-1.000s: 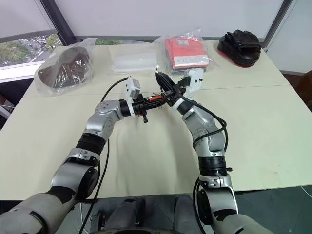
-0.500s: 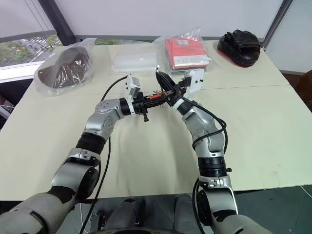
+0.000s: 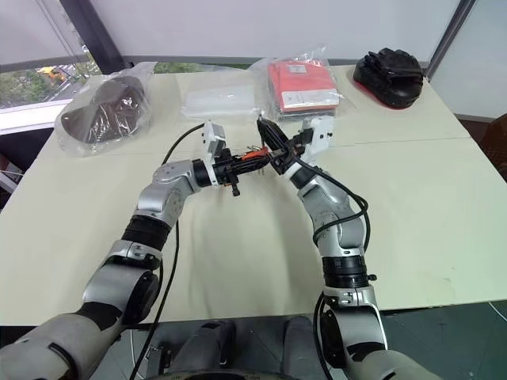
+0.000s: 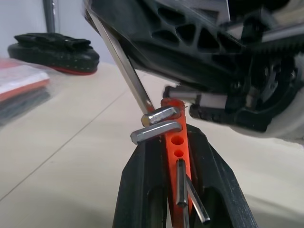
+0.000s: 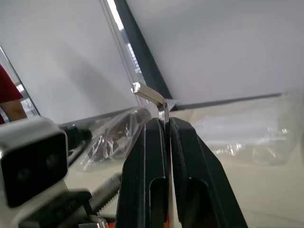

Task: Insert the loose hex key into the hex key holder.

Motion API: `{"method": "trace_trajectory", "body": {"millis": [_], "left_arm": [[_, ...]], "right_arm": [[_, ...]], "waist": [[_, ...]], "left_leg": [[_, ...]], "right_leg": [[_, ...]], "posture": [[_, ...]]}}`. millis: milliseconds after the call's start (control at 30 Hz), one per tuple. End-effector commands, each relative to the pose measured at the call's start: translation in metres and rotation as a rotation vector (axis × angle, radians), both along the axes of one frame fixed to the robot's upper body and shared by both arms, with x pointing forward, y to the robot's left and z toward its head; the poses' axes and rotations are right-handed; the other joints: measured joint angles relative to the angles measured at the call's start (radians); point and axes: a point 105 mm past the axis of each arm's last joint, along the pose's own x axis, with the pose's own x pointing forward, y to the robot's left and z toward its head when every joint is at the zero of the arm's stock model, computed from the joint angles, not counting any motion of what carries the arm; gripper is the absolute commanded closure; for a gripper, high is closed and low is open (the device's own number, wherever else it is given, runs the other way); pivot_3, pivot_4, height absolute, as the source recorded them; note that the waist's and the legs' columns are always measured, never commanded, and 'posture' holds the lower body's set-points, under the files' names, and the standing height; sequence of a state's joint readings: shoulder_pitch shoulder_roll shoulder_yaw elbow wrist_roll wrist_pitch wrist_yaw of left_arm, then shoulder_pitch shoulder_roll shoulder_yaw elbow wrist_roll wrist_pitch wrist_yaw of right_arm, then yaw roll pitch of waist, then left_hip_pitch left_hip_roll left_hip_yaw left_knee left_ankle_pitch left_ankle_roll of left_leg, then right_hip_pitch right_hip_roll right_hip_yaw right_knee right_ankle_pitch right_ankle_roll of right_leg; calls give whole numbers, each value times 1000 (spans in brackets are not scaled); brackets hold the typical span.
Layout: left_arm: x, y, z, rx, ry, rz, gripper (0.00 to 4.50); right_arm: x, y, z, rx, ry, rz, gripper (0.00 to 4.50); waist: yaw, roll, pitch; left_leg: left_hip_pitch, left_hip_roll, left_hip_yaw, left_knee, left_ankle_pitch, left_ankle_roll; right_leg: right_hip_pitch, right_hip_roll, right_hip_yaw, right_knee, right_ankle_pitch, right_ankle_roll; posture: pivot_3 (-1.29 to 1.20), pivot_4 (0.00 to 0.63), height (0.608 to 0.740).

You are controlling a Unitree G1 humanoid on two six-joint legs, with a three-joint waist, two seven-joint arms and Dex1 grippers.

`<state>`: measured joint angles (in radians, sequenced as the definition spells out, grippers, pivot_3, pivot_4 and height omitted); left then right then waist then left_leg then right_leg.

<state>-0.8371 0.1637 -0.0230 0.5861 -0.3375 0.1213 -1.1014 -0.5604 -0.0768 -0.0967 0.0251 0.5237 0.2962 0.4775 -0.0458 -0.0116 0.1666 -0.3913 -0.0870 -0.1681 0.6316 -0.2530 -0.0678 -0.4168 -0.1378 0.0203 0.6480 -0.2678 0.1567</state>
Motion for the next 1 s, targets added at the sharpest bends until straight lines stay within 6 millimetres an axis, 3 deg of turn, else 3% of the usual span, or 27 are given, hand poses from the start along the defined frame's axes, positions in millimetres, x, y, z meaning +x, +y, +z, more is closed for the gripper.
{"method": "trace_trajectory", "body": {"millis": [33,533,1000], "left_arm": [[0,1,15,-25,-57,6,4500],[-5,-1,0,32,-50,-24,4500],[0,-3,-1,51,-65,-8,4500]], "right_arm": [[-2,-1,10,9,-40,-3,4458],[-3,0,12,14,-50,-1,4458],[-6,4,12,22,-50,13,4458]], "waist": [[0,0,0],[0,0,0],[0,0,0]], "left_leg": [[0,0,0,0,0,0],[0,0,0,0,0,0],[0,0,0,0,0,0]], "right_leg": [[0,0,0,0,0,0],[0,0,0,0,0,0],[0,0,0,0,0,0]], "posture": [[0,150,740],[0,150,740],[0,150,740]]}}
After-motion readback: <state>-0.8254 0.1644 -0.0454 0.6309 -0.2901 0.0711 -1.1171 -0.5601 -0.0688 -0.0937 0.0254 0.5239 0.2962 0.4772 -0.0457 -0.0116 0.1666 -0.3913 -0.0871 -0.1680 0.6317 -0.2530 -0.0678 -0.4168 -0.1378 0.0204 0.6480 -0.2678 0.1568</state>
